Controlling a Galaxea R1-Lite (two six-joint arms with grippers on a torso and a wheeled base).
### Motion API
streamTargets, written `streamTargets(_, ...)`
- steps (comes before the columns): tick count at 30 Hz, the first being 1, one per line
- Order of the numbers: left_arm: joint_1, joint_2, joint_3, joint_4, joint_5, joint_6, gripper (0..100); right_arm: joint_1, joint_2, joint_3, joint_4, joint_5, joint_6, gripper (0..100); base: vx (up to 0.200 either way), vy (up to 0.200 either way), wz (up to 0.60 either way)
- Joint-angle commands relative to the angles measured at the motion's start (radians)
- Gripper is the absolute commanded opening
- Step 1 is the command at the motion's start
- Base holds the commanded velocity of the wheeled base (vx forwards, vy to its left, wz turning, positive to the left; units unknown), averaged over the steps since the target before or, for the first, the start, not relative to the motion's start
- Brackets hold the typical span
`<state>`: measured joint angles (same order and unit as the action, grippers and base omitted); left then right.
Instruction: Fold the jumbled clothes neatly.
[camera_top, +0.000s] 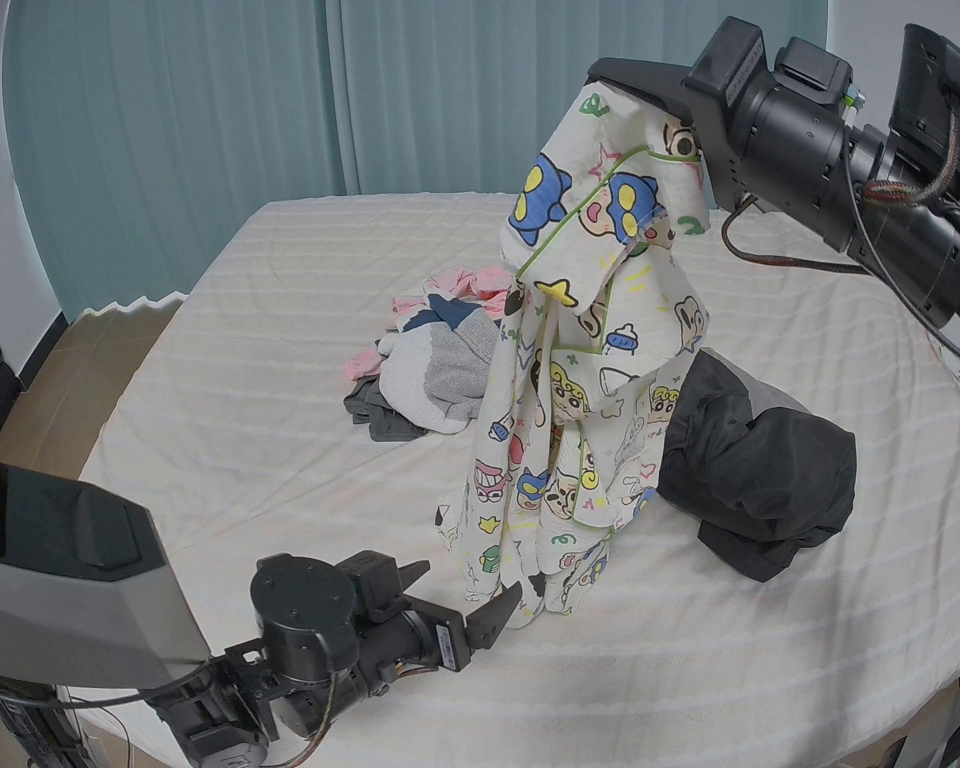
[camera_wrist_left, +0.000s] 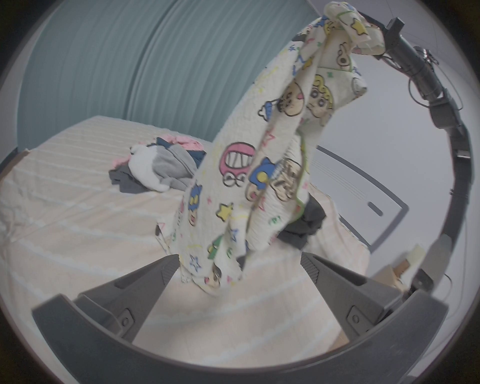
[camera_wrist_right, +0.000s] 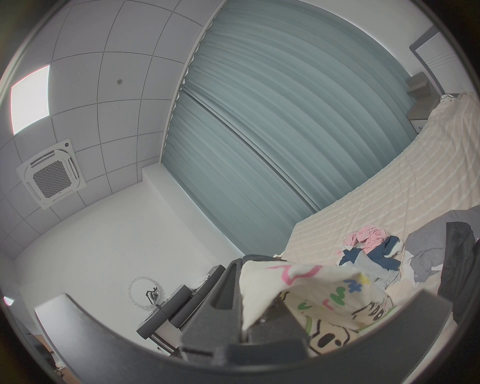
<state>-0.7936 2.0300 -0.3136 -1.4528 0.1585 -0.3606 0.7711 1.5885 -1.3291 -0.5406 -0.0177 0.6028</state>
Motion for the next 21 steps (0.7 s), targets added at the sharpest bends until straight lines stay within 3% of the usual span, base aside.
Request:
streamTargets(1, -0.004, 0.102, -0.097, -0.001, 0.075, -0.003, 100, 0.001, -0.002, -0.016, 0.001, -0.001, 0.0, 0, 0.0, 0.0, 0.0)
streamTargets(10, 0.004, 0.168, -0.188, -0.001, 0.09, 0.012, 100, 0.002, -0.019, -0.015, 0.001, -0.001, 0.0, 0, 0.0, 0.0, 0.0)
streamTargets(14, 0.024, 0.211, -0.214, -0.003, 0.151, 0.089, 100, 0.002, -0.032, -0.013, 0.002, -0.001, 0.0, 0, 0.0, 0.0, 0.0)
streamTargets(21, 0.067, 0.216, -0.217, -0.003, 0.161, 0.143, 100, 0.001, -0.035, -0.008, 0.002, -0.001, 0.0, 0, 0.0, 0.0, 0.0)
